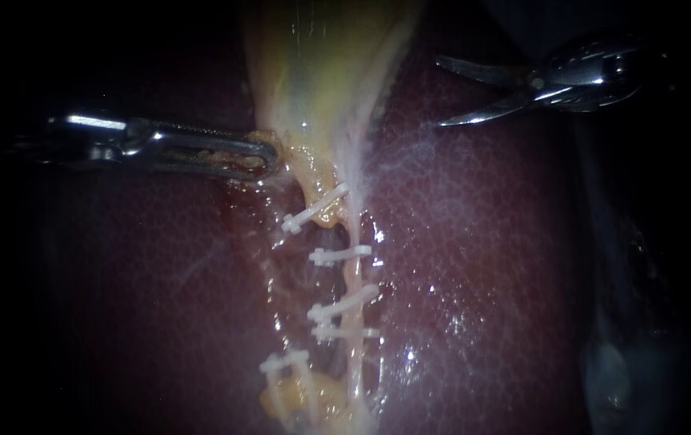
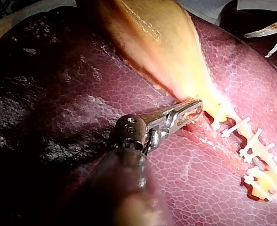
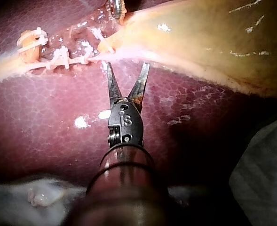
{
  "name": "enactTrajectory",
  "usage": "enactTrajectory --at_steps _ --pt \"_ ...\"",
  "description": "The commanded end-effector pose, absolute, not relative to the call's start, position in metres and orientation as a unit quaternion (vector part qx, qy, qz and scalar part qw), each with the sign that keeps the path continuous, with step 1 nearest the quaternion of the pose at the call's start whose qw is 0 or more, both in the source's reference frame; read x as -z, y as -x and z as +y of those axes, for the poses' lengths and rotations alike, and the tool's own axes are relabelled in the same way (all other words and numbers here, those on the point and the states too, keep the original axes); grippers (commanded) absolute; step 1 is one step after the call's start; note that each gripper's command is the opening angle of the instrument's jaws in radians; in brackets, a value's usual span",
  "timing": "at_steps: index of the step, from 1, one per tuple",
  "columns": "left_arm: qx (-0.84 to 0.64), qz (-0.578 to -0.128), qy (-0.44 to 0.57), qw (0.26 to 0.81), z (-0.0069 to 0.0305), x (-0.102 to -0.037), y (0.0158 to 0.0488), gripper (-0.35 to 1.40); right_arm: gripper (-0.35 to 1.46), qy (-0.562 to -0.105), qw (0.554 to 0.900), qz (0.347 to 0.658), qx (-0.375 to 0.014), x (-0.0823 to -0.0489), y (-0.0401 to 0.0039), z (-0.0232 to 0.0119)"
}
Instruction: Go to the cutting position right tube
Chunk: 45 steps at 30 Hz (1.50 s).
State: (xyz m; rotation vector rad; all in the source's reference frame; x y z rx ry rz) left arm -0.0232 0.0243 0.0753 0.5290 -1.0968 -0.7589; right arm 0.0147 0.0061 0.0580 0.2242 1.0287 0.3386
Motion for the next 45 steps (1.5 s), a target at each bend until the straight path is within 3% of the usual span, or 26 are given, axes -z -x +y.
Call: enactTrajectory --at_steps 1,17,24,28,35,45 --pt "0.348 -0.503 -0.243 0.753 0.0243 -0.0752 0.0231 -0.35 1.41 -0.106 0.851 0.489 -0.16 -0.058 -0.0147 0.0061" --pt "0.365 -0.502 -0.233 0.749 0.0282 -0.0702 0.0178 -0.35 1.41 -0.108 0.85 0.49 -0.159 -0.058 -0.0149 0.0061" --pt "0.366 -0.502 -0.229 0.749 0.0285 -0.0697 0.0172 -0.35 1.41 -0.115 0.847 0.495 -0.158 -0.058 -0.015 0.0058" --pt "0.366 -0.502 -0.229 0.749 0.0285 -0.0697 0.0172 -0.35 1.41 -0.156 0.834 0.491 -0.197 -0.0578 -0.0151 0.0049" --pt "0.366 -0.502 -0.229 0.749 0.0285 -0.0697 0.0172 -0.35 1.39 -0.24 0.826 0.451 -0.239 -0.0579 -0.016 0.002" --pt "0.366 -0.502 -0.229 0.749 0.0284 -0.0697 0.0172 -0.35 1.36 -0.318 0.837 0.377 -0.238 -0.061 -0.0174 -0.0035"
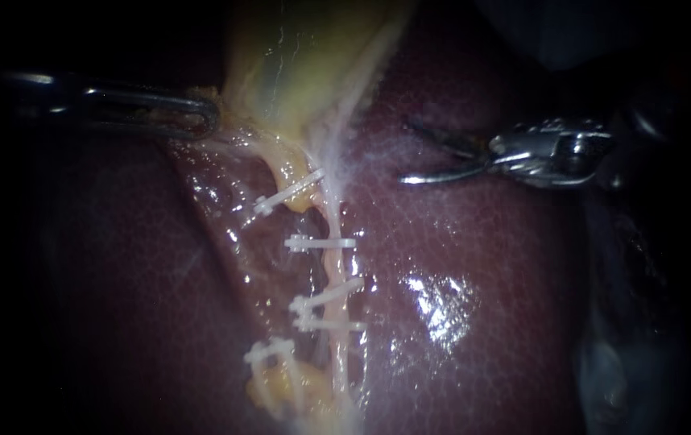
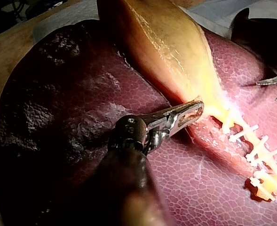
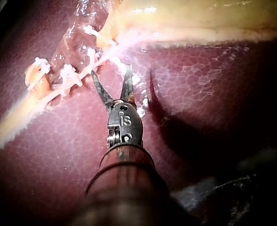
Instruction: Go to the cutting position right tube
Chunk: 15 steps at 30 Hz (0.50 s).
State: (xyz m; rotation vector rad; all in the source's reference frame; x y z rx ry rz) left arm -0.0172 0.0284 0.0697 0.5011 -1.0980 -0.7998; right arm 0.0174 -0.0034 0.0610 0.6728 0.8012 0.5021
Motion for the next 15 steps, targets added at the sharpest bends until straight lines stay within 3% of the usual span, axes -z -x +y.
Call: enactTrajectory --at_steps 1,15 --pt "0.366 -0.502 -0.229 0.749 0.0284 -0.0697 0.0172 -0.35 1.34 -0.328 0.836 0.371 -0.237 -0.0613 -0.0175 -0.0041" --pt "0.366 -0.502 -0.229 0.749 0.0283 -0.0698 0.0172 -0.35 1.27 -0.424 0.809 0.316 -0.256 -0.0631 -0.0187 -0.0091"
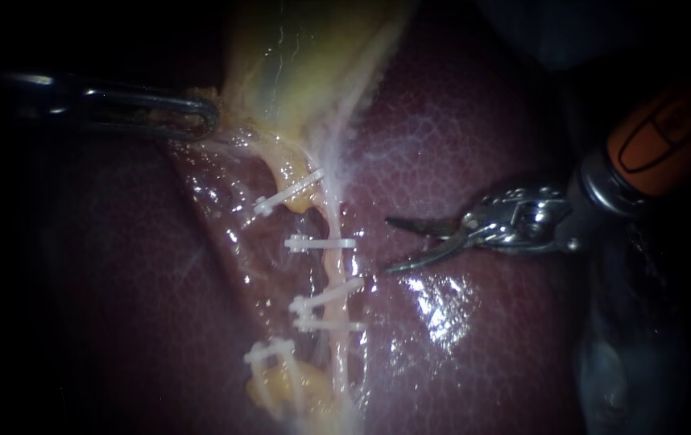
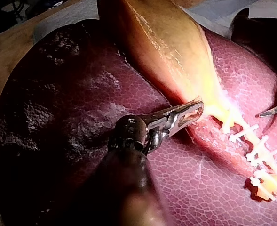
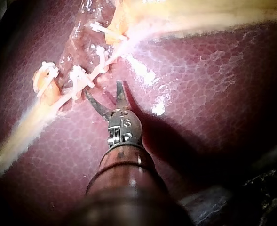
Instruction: Go to the cutting position right tube
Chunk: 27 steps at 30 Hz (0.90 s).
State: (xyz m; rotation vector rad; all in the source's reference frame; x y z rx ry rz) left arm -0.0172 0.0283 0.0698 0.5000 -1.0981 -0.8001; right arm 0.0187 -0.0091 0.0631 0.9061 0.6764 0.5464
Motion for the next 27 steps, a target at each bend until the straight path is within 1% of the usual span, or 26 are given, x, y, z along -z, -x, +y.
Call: enactTrajectory --at_steps 1,2,4,9,12,23,27 --pt "0.366 -0.502 -0.229 0.749 0.0283 -0.0698 0.0172 -0.35 1.26 -0.428 0.807 0.313 -0.259 -0.0632 -0.0188 -0.0093" --pt "0.366 -0.502 -0.229 0.749 0.0283 -0.0698 0.0172 -0.35 1.26 -0.435 0.805 0.308 -0.261 -0.0634 -0.019 -0.0095" --pt "0.366 -0.502 -0.229 0.749 0.0283 -0.0698 0.0172 -0.35 1.26 -0.445 0.799 0.306 -0.264 -0.0636 -0.0193 -0.0099" --pt "0.366 -0.502 -0.229 0.749 0.0283 -0.0698 0.0172 -0.35 1.24 -0.478 0.773 0.312 -0.277 -0.0643 -0.0203 -0.0105" --pt "0.366 -0.502 -0.229 0.749 0.0283 -0.0698 0.0172 -0.35 1.24 -0.499 0.754 0.321 -0.28 -0.0646 -0.0211 -0.0106" --pt "0.366 -0.502 -0.229 0.749 0.0283 -0.0698 0.0172 -0.35 1.26 -0.527 0.721 0.336 -0.298 -0.0659 -0.0235 -0.011" --pt "0.366 -0.502 -0.229 0.749 0.0282 -0.0698 0.0172 -0.35 1.27 -0.539 0.704 0.345 -0.308 -0.0663 -0.0241 -0.0107"
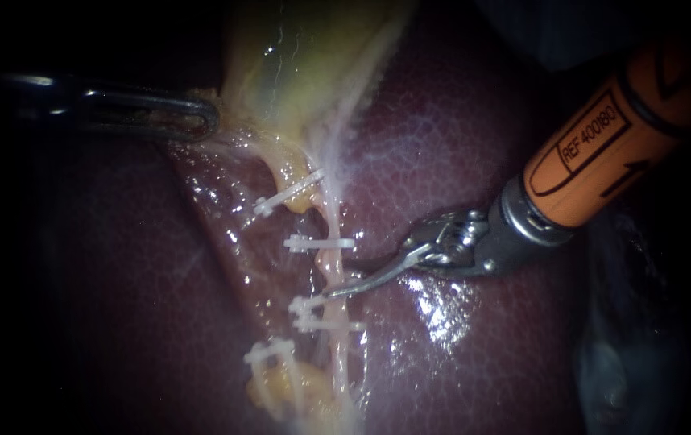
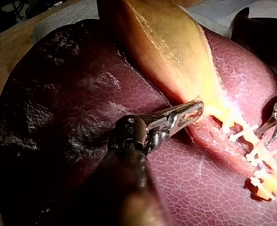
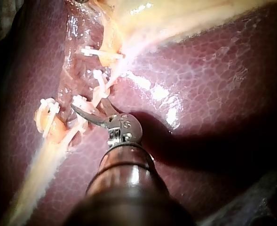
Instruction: Go to the cutting position right tube
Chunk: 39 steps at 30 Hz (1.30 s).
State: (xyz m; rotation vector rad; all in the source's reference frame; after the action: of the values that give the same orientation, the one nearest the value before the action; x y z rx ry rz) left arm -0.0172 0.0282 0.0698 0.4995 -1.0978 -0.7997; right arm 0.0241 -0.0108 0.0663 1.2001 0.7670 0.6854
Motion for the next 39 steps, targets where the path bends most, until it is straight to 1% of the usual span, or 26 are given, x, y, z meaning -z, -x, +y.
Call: enactTrajectory --at_steps 1,6,9,16,23,28,34,39 --pt "0.366 -0.502 -0.229 0.749 0.0282 -0.0698 0.0172 -0.35 1.27 -0.544 0.699 0.346 -0.31 -0.0664 -0.0242 -0.0106" --pt "0.366 -0.502 -0.229 0.749 0.0282 -0.0698 0.0172 -0.35 1.27 -0.557 0.681 0.36 -0.311 -0.0671 -0.0249 -0.0106" --pt "0.366 -0.502 -0.229 0.749 0.0282 -0.0698 0.0172 -0.35 1.31 -0.564 0.669 0.372 -0.309 -0.0675 -0.0257 -0.0107" --pt "0.366 -0.502 -0.229 0.749 0.0282 -0.0697 0.0171 -0.35 1.29 -0.58 0.641 0.406 -0.297 -0.0686 -0.0278 -0.0115" --pt "0.366 -0.502 -0.229 0.749 0.0282 -0.0697 0.0171 -0.35 1.19 -0.565 0.63 0.464 -0.261 -0.0687 -0.029 -0.0118" --pt "0.366 -0.502 -0.229 0.749 0.0282 -0.0696 0.0171 -0.35 1.17 -0.553 0.619 0.503 -0.24 -0.0678 -0.0293 -0.0116" --pt "0.366 -0.502 -0.229 0.749 0.0282 -0.0696 0.0171 -0.35 1.09 -0.544 0.599 0.542 -0.227 -0.0654 -0.0295 -0.0106" --pt "0.366 -0.502 -0.228 0.749 0.0282 -0.0696 0.0171 -0.35 1.09 -0.545 0.585 0.557 -0.224 -0.0636 -0.0296 -0.0099"
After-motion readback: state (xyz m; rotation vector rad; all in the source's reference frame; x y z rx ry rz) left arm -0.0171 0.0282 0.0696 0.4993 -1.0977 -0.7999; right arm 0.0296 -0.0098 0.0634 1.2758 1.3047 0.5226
